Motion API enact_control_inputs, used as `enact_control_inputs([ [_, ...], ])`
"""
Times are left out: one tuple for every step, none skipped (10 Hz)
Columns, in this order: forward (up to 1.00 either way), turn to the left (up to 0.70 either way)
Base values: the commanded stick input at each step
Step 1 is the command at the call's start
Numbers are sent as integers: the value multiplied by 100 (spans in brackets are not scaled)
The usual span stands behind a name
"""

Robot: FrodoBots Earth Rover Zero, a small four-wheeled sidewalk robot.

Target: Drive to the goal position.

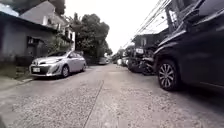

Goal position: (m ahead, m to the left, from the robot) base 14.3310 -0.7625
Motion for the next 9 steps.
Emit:
enact_control_inputs([
  [100, 0],
  [100, 0],
  [100, 4],
  [100, 21],
  [100, 0],
  [100, 0],
  [100, 0],
  [100, 0],
  [100, 0],
])
